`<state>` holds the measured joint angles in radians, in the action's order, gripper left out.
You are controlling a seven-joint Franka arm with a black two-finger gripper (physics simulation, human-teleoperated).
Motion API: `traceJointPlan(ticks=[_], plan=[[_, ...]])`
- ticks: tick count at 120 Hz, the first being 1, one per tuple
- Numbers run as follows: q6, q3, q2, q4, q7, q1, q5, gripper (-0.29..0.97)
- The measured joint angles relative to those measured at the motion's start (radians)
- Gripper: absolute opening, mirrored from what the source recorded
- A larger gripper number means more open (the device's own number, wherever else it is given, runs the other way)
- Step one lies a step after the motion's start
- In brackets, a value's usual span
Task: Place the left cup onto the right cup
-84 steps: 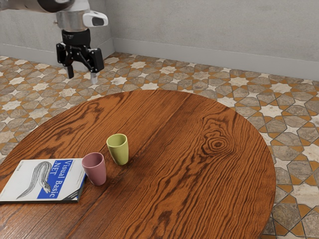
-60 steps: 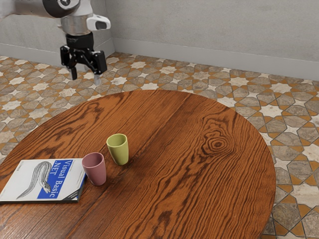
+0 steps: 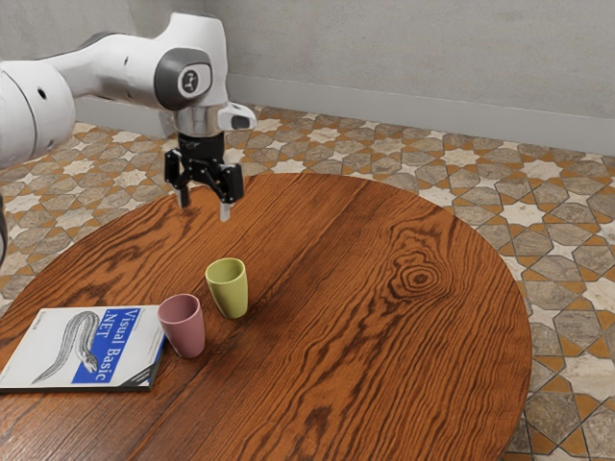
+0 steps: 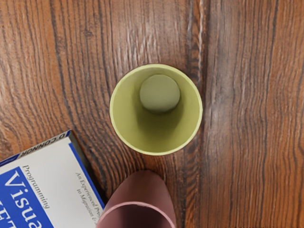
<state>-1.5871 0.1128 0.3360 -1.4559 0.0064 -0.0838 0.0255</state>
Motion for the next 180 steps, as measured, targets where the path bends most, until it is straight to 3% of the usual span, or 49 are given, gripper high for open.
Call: traceJointPlan(ticks=[53,73,140,180], plan=[[-0.297,-0.012,-0.184,-0.472,-0.014,-0.066,0.008,0.68],[-0.398,-0.012,-0.200,-0.600,-0.025,-0.068,0.007,0.68],[-0.536,-0.007,-0.254,-0.739,-0.050,-0.066,-0.004,0.68],[-0.601,-0.004,-0.217,-0.789,-0.067,-0.053,-0.005,0.68]])
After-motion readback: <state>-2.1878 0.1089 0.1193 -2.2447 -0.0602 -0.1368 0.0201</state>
